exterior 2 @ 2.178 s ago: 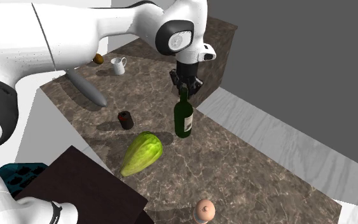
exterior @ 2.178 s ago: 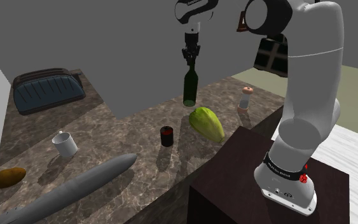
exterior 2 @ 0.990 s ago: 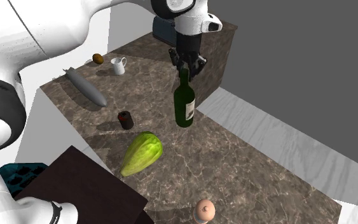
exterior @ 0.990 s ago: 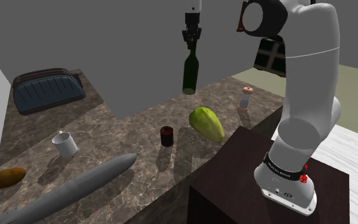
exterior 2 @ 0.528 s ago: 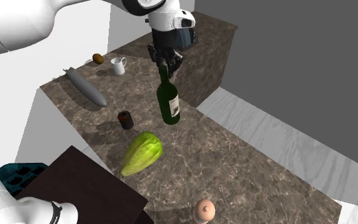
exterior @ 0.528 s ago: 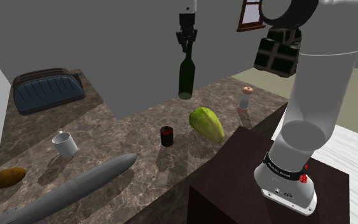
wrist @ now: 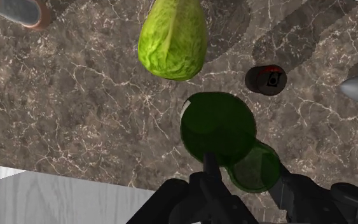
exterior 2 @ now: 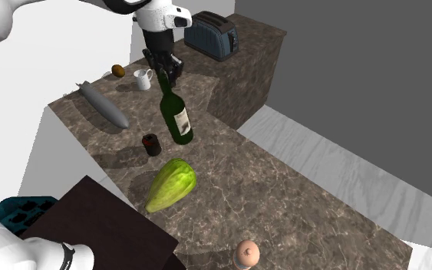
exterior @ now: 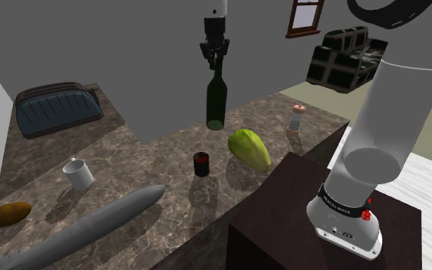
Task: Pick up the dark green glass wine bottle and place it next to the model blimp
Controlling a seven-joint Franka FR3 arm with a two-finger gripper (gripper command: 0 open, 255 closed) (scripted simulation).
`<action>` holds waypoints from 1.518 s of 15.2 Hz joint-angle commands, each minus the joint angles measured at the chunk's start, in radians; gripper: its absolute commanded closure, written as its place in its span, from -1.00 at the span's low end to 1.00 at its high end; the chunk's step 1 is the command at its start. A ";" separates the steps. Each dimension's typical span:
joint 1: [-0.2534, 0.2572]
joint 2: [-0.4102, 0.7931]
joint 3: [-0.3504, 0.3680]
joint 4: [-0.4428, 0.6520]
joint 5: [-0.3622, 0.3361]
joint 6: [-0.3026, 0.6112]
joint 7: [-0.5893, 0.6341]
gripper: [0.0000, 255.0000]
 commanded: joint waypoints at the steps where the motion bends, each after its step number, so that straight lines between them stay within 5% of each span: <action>1: 0.025 -0.036 0.021 -0.045 -0.004 0.010 0.048 1.00; 12: 0.149 -0.135 0.154 -0.161 0.008 0.029 0.304 1.00; 23: 0.272 -0.112 0.296 -0.134 0.026 0.030 0.566 1.00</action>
